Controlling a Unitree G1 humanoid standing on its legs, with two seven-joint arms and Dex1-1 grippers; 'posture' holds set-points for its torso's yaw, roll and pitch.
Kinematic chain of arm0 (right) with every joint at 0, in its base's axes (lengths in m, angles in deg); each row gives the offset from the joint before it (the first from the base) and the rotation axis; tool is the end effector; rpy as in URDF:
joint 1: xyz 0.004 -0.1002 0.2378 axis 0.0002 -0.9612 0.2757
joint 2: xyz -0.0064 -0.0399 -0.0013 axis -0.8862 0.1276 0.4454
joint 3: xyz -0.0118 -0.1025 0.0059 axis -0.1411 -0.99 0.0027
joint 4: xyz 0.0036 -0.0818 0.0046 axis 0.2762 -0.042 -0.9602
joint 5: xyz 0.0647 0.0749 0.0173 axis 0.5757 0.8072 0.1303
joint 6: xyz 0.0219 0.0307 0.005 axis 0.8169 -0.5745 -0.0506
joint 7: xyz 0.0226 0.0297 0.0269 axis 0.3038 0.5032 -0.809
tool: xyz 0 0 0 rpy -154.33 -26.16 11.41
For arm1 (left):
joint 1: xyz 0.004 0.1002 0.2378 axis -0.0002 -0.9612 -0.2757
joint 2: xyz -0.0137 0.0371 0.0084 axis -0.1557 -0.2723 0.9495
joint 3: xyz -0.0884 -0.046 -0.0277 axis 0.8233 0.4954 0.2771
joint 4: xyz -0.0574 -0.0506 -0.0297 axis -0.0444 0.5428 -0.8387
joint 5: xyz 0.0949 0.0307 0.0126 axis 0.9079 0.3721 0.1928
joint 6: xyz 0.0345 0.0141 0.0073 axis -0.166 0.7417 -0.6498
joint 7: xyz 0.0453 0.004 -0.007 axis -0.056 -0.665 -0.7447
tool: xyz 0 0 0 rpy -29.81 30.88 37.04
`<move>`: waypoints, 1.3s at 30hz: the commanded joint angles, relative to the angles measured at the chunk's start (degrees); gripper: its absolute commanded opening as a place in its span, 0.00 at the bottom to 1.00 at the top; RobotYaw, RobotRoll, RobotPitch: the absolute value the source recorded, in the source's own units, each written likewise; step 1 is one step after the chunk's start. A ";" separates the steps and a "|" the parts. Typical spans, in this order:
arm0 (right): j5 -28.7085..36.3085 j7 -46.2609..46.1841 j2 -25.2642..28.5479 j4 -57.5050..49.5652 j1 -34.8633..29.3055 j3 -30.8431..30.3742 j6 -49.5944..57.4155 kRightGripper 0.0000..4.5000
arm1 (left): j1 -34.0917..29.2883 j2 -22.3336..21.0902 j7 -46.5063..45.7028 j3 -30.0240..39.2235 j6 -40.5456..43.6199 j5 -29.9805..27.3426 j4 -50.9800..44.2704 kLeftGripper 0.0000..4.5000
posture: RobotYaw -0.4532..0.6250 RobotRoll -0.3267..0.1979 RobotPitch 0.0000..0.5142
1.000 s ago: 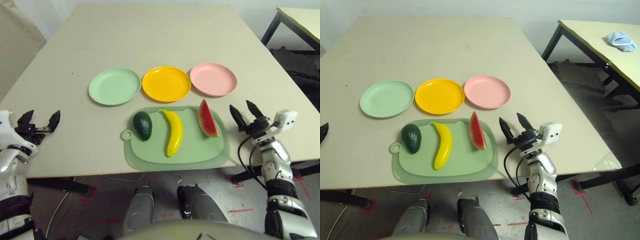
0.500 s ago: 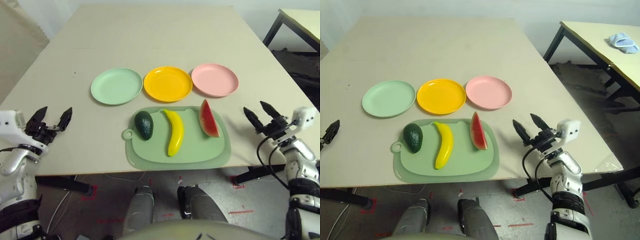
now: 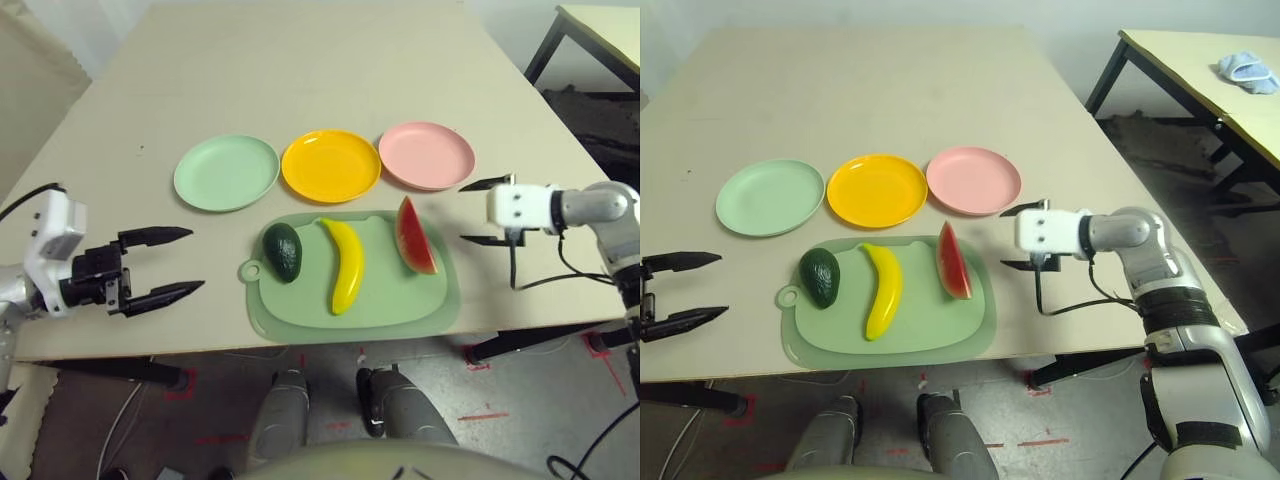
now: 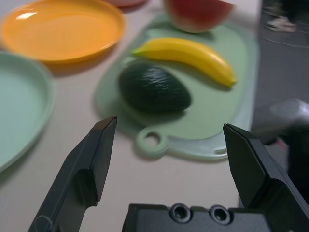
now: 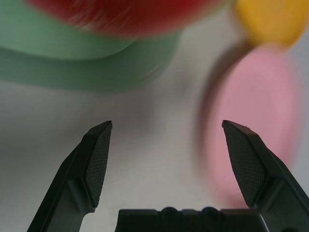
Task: Place the fruits into color-matched plates.
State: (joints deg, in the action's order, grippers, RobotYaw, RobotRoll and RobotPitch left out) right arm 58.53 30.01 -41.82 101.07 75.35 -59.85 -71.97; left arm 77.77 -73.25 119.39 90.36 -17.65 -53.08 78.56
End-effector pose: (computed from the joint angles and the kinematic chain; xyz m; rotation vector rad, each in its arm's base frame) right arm 0.3107 -0.2523 0.2057 -1.4482 -0.0114 1.2406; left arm 0.1846 0.3461 0.1772 0.3204 0.1734 -1.1563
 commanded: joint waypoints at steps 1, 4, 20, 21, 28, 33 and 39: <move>-2.10 -0.05 -0.21 0.63 3.94 -2.57 -7.82 0.99 | 1.55 -0.14 1.48 -1.83 -0.38 1.11 0.63 1.00 | 0.45 0.62 0.31; -2.62 0.25 -0.46 1.52 7.97 -3.89 -10.53 0.99 | 3.48 0.53 1.21 -2.66 -1.05 1.96 2.09 1.00 | 0.45 0.62 0.30; 4.27 12.31 -2.43 -0.98 13.98 -17.35 -23.52 0.99 | 8.07 1.17 1.34 -5.83 -2.69 6.07 6.41 1.00 | 0.43 0.62 0.30; 4.60 12.60 -2.93 -1.37 13.98 -17.81 -23.13 0.99 | 8.39 1.26 1.33 -5.98 -2.75 6.23 6.64 1.00 | 0.43 0.62 0.30; 2.98 13.02 -4.73 -0.44 14.49 -18.72 -21.70 0.99 | 8.71 1.75 -0.62 -5.57 -3.26 7.11 7.73 1.00 | 0.43 0.62 0.31; -2.12 11.45 -5.68 1.07 13.18 -19.87 -21.90 0.99 | 7.76 1.74 -0.84 -6.38 -3.73 7.92 6.89 1.00 | 0.45 0.62 0.32; -7.44 9.07 -5.99 3.83 13.04 -21.27 -22.46 0.99 | 7.84 1.95 -1.11 -6.58 -4.03 8.25 7.08 1.00 | 0.45 0.62 0.33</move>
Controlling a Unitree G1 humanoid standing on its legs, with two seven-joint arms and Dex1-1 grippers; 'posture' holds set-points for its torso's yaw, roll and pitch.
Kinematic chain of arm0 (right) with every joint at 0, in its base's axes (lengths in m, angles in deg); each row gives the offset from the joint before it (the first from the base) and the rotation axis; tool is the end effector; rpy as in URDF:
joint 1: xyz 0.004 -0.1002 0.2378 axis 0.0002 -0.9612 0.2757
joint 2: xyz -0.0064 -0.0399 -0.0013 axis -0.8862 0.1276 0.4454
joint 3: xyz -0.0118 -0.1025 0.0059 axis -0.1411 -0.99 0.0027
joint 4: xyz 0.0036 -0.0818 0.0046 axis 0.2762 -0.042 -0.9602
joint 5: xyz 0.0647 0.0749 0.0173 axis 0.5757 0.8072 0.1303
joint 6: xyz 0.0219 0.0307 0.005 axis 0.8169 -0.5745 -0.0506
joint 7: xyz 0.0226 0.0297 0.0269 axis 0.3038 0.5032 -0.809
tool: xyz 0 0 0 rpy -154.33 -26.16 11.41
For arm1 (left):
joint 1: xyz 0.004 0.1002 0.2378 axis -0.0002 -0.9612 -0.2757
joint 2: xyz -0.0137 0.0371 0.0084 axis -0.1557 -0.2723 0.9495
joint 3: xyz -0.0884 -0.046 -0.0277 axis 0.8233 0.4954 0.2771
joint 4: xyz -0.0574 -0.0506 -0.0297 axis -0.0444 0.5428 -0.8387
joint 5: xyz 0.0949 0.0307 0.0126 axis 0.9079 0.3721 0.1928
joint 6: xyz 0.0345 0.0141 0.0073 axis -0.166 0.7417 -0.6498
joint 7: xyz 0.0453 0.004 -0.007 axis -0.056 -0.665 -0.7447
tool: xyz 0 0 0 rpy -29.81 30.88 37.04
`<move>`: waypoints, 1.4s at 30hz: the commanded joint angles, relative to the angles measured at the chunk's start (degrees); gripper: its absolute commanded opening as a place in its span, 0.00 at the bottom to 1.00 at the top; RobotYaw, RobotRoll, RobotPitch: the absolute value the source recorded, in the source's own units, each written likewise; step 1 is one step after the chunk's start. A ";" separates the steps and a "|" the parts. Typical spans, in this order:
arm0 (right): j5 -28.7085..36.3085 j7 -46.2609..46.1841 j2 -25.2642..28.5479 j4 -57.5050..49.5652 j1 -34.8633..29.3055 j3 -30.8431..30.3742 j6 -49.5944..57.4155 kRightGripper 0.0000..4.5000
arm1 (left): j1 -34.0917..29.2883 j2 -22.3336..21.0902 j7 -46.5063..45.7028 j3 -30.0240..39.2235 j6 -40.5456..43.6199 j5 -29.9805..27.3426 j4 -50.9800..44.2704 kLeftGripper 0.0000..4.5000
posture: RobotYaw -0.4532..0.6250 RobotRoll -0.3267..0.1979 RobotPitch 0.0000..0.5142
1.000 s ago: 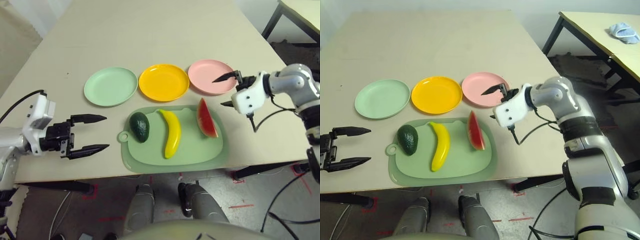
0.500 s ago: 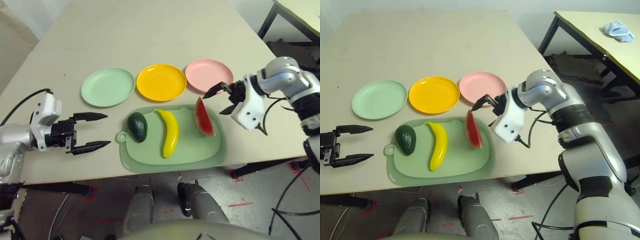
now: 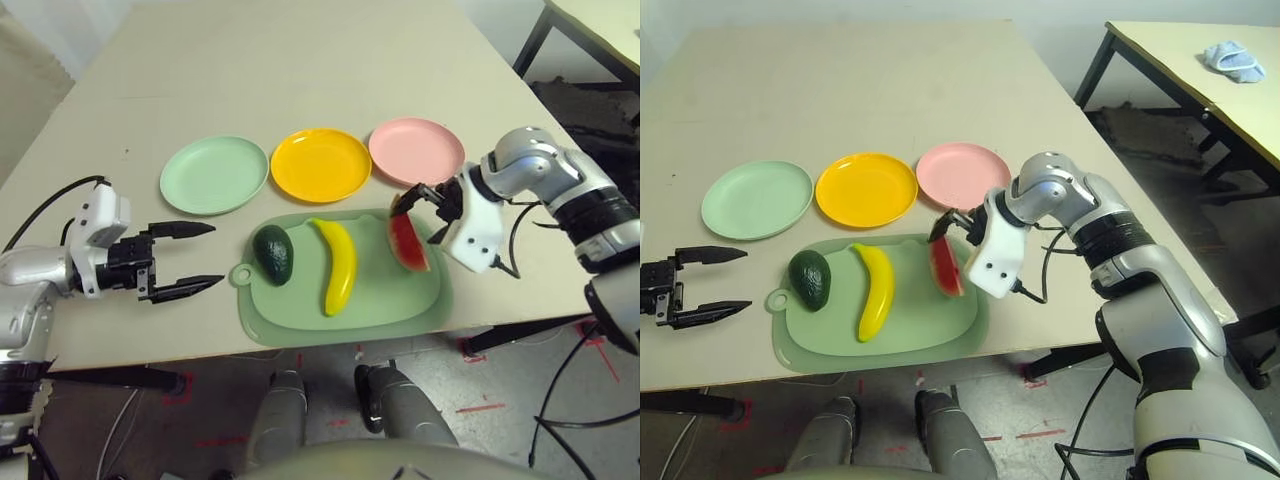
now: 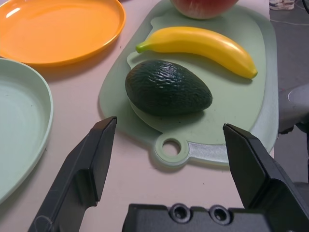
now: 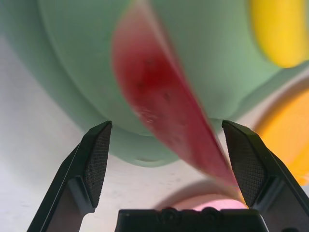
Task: Place the fruits into color-matched plates.
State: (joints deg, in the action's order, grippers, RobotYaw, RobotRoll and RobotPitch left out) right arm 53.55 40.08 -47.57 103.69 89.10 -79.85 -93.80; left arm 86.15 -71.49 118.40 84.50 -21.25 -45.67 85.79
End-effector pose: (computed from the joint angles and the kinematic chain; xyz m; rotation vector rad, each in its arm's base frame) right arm 0.3187 -0.1720 0.2157 -1.9362 -0.1841 1.8023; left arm 0.2073 0.3432 0.1711 0.3935 0.1962 -1.1239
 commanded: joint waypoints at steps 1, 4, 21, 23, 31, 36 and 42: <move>-3.01 -1.29 -0.24 1.46 -0.77 -1.49 -0.73 0.99 | -0.53 0.22 -0.15 -0.71 -0.44 0.86 -0.13 1.00 | 0.45 0.62 0.33; -3.59 -1.71 0.12 0.97 -1.50 -1.88 -0.89 0.99 | -0.53 0.28 -0.34 -0.52 -0.63 0.97 0.16 1.00 | 0.45 0.62 0.33; -1.01 1.34 1.14 -4.93 -4.56 -1.16 6.66 0.41 | 0.25 0.46 -0.37 -0.40 -2.03 1.24 1.20 1.00 | 0.46 0.62 0.30; -0.99 1.36 1.04 -5.33 -4.69 -0.97 7.44 0.39 | 0.34 0.46 -0.34 -0.45 -2.18 1.30 1.37 1.00 | 0.46 0.62 0.30; -0.14 1.75 1.03 -6.56 -5.03 -0.57 9.43 0.39 | 0.36 0.33 -0.11 -0.62 -2.41 1.55 1.46 1.00 | 0.46 0.62 0.29; 2.59 3.23 -0.01 -4.69 -1.92 1.02 12.43 0.39 | 1.22 1.05 -0.54 -0.29 -1.46 0.62 1.34 1.00 | 0.45 0.62 0.28; 2.30 2.79 -1.41 -0.18 1.57 2.02 13.57 0.39 | 3.01 1.59 -0.93 0.02 -1.23 0.15 2.29 1.00 | 0.44 0.62 0.28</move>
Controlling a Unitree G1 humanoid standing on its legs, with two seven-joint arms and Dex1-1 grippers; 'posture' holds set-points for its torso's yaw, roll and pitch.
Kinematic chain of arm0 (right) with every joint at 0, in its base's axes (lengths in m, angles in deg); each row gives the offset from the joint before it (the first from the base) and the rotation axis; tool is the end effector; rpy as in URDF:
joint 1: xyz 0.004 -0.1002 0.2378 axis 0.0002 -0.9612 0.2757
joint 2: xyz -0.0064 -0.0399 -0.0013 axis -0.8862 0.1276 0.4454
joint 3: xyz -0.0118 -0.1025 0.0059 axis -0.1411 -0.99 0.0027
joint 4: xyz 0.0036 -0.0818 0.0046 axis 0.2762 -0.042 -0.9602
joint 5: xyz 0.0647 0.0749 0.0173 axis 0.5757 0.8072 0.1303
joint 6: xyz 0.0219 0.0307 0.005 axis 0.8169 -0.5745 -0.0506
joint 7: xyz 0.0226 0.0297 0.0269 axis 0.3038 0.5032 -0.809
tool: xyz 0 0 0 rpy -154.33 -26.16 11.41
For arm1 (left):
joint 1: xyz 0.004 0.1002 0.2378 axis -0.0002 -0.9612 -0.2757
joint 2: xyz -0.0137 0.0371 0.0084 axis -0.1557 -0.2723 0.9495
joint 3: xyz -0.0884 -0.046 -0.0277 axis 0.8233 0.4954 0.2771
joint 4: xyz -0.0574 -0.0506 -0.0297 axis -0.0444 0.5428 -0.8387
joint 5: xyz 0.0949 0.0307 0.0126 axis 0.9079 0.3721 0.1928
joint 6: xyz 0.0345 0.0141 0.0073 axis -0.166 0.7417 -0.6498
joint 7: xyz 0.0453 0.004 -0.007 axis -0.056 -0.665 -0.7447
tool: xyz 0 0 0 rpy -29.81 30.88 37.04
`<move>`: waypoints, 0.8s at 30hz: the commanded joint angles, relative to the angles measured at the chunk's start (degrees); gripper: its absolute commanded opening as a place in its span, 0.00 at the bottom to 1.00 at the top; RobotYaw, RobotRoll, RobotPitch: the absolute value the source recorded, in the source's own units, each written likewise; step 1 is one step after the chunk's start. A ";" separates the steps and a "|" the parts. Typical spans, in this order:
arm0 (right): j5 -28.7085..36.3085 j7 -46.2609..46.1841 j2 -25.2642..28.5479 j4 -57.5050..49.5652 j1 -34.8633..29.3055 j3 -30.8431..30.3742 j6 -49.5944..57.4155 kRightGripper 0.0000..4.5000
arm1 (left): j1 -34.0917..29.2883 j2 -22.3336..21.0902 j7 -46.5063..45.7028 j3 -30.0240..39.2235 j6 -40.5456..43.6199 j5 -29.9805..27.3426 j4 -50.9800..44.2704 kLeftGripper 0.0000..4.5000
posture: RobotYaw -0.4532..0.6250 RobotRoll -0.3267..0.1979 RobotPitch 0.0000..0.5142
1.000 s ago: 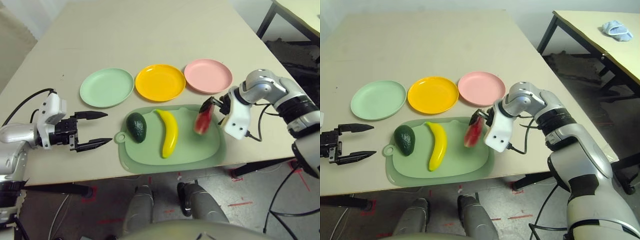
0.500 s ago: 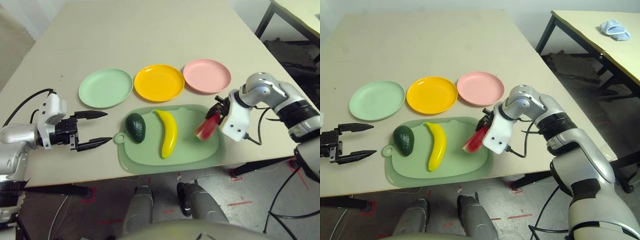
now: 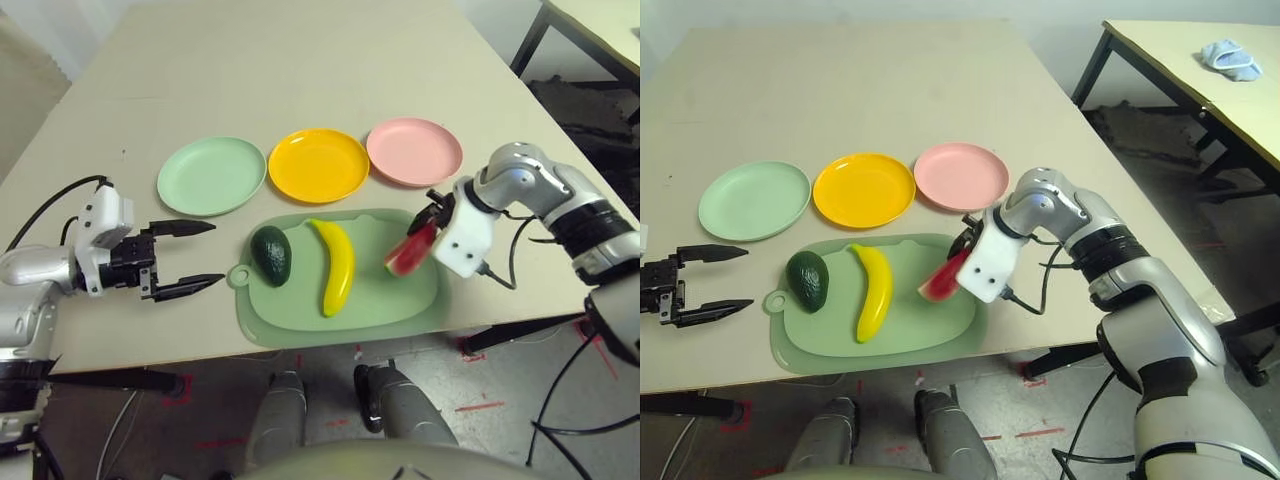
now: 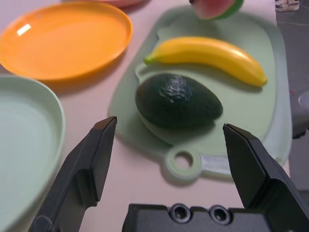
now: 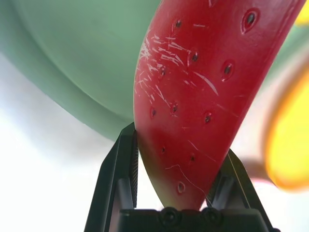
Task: Place the fruits into color-matched plates.
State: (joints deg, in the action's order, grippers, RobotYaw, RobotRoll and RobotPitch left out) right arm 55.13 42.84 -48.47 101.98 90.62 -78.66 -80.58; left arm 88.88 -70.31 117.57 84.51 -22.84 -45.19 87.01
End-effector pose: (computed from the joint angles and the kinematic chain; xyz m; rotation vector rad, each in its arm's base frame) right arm 0.3280 -0.1669 0.2287 -1.8485 -0.0211 1.6989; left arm 0.2134 0.3413 0.1749 0.4156 0.1363 -1.1053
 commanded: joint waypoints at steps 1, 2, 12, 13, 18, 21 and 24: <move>0.61 -0.07 -0.73 1.99 0.31 1.00 0.55 0.39 | 0.53 0.47 -0.15 0.06 0.53 -0.49 1.19 1.00 | 0.44 0.62 0.27; 0.53 -0.24 -1.07 2.45 0.66 1.26 0.86 0.39 | 0.75 0.57 -0.25 0.12 0.74 -0.69 1.26 1.00 | 0.44 0.62 0.28; -3.06 -5.51 -5.93 10.86 5.91 2.07 4.39 0.39 | 2.33 0.29 -0.83 -0.10 0.56 -0.48 2.61 1.00 | 0.45 0.62 0.28; -3.70 -6.44 -6.21 12.53 6.60 2.05 4.73 0.39 | 2.42 0.23 -0.83 -0.12 0.61 -0.49 2.60 1.00 | 0.45 0.62 0.27; -12.45 -18.85 -6.36 25.13 13.62 0.42 8.60 0.39 | 2.32 -0.12 -0.69 0.21 0.74 -0.65 2.70 1.00 | 0.44 0.62 0.28; -17.36 -26.70 -6.44 30.39 16.47 -0.92 11.74 0.39 | 2.45 -0.22 -0.60 0.16 0.73 -0.63 2.93 1.00 | 0.44 0.62 0.28; -21.36 -33.19 -6.64 33.75 17.12 -2.04 15.25 0.39 | 3.78 0.33 -1.40 0.49 0.24 -0.83 3.43 1.00 | 0.44 0.62 0.28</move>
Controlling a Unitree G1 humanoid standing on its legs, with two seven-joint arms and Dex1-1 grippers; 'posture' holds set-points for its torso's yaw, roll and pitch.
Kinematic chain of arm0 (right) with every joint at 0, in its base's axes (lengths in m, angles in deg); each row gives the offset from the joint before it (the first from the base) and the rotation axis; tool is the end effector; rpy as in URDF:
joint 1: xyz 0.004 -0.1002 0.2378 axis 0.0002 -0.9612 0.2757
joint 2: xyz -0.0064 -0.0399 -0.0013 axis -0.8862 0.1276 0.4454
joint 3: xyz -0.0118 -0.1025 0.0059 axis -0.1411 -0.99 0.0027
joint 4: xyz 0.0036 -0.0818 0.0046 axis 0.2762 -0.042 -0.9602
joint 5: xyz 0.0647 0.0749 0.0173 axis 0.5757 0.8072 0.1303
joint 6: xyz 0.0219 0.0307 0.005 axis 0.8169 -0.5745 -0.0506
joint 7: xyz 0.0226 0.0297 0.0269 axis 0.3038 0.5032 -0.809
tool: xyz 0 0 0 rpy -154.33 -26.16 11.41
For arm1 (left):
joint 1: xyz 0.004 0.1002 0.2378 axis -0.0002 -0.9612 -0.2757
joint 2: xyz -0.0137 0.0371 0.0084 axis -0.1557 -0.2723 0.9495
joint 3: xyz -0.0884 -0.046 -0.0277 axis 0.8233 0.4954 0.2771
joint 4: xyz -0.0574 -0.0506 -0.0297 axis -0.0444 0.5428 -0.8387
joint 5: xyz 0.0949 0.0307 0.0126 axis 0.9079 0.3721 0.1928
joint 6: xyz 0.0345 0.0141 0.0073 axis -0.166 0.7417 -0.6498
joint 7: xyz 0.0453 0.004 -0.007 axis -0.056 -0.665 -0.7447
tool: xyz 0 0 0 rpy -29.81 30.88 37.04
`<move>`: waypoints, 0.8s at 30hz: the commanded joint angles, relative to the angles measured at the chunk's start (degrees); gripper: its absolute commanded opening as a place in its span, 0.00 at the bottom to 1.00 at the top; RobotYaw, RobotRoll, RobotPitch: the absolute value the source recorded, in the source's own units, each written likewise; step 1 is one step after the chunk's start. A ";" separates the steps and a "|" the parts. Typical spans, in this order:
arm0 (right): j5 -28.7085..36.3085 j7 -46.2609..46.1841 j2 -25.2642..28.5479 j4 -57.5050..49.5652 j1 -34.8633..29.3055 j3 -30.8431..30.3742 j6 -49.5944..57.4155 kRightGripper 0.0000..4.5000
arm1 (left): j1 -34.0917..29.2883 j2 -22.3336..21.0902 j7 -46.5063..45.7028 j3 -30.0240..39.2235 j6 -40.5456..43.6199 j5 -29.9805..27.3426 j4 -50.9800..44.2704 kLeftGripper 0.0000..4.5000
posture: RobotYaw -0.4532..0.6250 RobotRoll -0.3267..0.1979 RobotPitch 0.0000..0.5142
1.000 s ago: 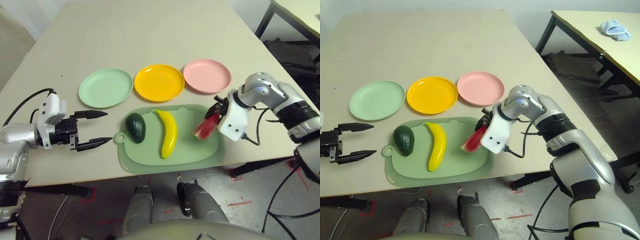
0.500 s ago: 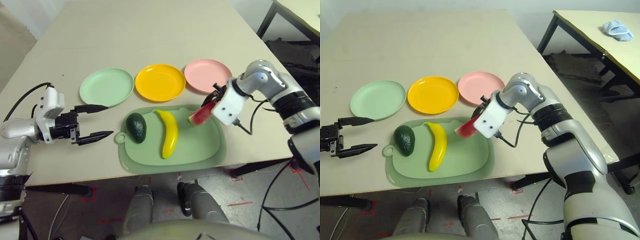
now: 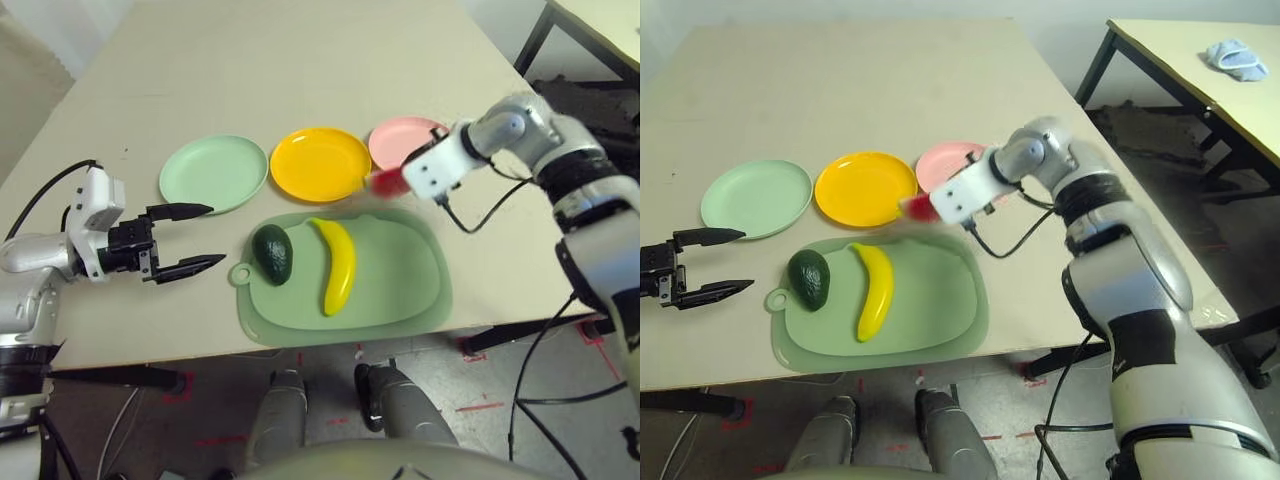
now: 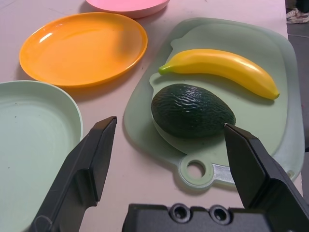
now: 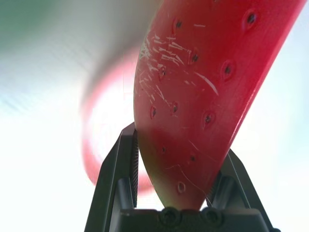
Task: Place the fruits into color-matched plates.
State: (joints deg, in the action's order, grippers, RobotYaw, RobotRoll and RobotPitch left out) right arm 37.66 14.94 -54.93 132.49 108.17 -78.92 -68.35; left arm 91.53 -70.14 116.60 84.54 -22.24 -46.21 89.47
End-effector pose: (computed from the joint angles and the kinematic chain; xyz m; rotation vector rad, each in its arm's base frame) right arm 0.3669 -0.1823 0.2624 -1.7594 0.1484 1.0686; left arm 0.2188 0.3445 0.1782 0.3878 0.1031 -1.0700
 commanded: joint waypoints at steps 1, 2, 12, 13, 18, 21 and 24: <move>-4.70 -6.74 -0.28 3.96 -0.55 -1.99 3.86 0.39 | 1.77 0.49 -0.94 0.81 -0.05 -0.31 1.03 1.00 | 0.44 0.62 0.28; -5.33 -7.88 -0.40 4.53 -0.76 -2.15 4.41 0.39 | 2.51 0.75 -1.68 1.24 0.56 -0.86 1.14 1.00 | 0.44 0.62 0.28; -9.14 -13.35 -1.82 6.37 -2.96 -2.52 5.99 0.39 | 7.63 2.63 -11.92 3.48 6.98 -1.58 2.03 1.00 | 0.45 0.62 0.29; -9.29 -13.77 -2.08 6.47 -3.14 -2.53 6.25 0.39 | 7.73 2.72 -12.29 3.49 7.31 -1.73 1.97 1.00 | 0.45 0.62 0.29; -10.09 -16.97 -3.31 6.94 -3.26 -2.48 8.23 0.39 | 6.95 2.36 -12.24 2.36 6.47 -0.52 1.57 1.00 | 0.45 0.62 0.29; -10.90 -18.23 -3.69 7.08 -3.18 -2.80 8.72 0.39 | 6.26 2.25 -12.18 2.78 6.70 -0.73 0.85 1.00 | 0.45 0.62 0.29; -11.58 -19.25 -3.96 7.10 -3.31 -3.15 8.51 0.39 | 4.15 1.79 -11.89 3.72 7.02 -1.30 -0.84 1.00 | 0.45 0.62 0.29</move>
State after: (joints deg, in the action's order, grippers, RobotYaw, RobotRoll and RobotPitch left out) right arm 26.77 -3.66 -58.52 138.98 105.21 -81.72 -59.78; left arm 96.83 -67.82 104.30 87.39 -15.42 -47.61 89.86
